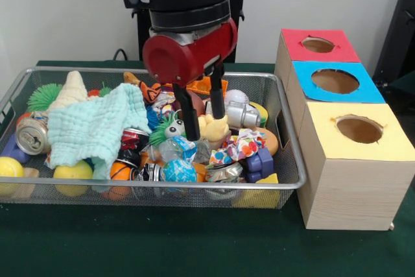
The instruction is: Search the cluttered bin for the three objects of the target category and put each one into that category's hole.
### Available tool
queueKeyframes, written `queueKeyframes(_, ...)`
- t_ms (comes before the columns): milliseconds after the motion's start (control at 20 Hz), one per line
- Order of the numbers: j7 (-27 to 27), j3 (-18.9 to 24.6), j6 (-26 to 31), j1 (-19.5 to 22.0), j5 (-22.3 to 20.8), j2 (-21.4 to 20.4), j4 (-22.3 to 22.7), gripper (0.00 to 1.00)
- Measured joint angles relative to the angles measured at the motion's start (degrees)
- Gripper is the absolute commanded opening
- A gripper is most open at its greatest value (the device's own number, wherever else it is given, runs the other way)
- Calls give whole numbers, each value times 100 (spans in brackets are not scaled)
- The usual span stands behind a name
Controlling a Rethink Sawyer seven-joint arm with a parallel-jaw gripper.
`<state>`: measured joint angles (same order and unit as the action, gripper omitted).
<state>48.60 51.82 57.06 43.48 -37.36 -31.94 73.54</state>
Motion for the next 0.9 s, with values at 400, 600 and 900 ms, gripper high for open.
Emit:
queueKeyframes(400, -349, 0, 2, 8, -5, 12, -161, 100)
queueKeyframes(600, -415, 0, 2, 6, -21, 36, -168, 100)
queueKeyframes(900, -430, 0, 2, -1, -46, 58, -173, 100)
